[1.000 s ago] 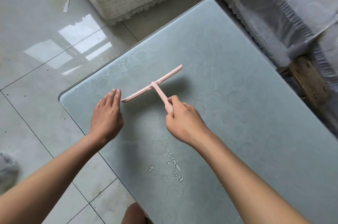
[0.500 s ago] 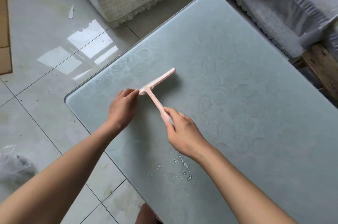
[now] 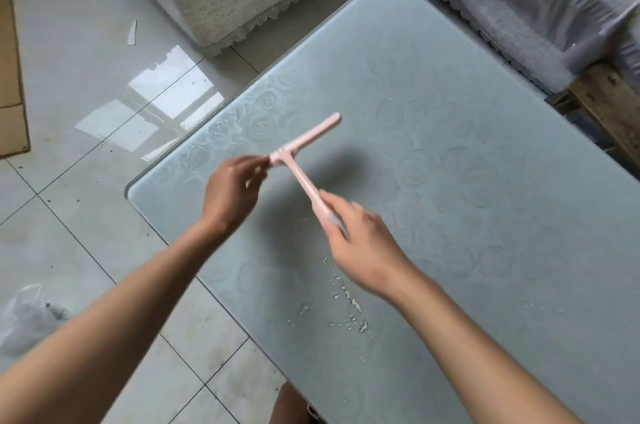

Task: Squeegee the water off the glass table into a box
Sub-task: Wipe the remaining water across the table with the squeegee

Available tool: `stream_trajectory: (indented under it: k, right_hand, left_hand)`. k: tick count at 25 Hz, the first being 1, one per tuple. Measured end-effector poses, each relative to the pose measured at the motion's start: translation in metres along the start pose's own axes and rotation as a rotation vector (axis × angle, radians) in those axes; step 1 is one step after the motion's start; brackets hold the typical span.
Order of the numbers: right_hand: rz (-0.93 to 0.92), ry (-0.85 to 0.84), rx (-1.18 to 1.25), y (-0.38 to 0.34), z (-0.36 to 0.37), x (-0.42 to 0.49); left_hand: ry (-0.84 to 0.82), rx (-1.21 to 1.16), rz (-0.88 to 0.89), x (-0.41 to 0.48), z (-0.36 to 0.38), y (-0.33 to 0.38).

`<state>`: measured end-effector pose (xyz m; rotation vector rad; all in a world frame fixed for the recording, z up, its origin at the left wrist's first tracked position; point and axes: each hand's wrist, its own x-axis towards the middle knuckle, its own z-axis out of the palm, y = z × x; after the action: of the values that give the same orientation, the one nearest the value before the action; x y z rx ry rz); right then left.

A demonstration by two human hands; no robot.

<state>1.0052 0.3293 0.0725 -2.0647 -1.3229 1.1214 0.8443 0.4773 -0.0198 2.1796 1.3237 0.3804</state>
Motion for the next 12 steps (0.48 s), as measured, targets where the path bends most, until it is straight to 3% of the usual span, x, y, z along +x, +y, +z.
stream_trajectory:
  k: [4,7,12]
  right_hand:
    - [0.079,0.027,0.0,0.014,0.0,0.035]
    - [0.127,0.045,0.027,0.052,-0.005,-0.014]
    - [0.239,-0.014,0.003,0.093,-0.016,-0.123]
  left_hand:
    - [-0.033,0.007,-0.074,0.029,0.037,0.001]
    - [-0.038,-0.003,-0.005,-0.011,0.063,0.022]
    - [-0.255,-0.046,0.056,-0.118,0.075,0.061]
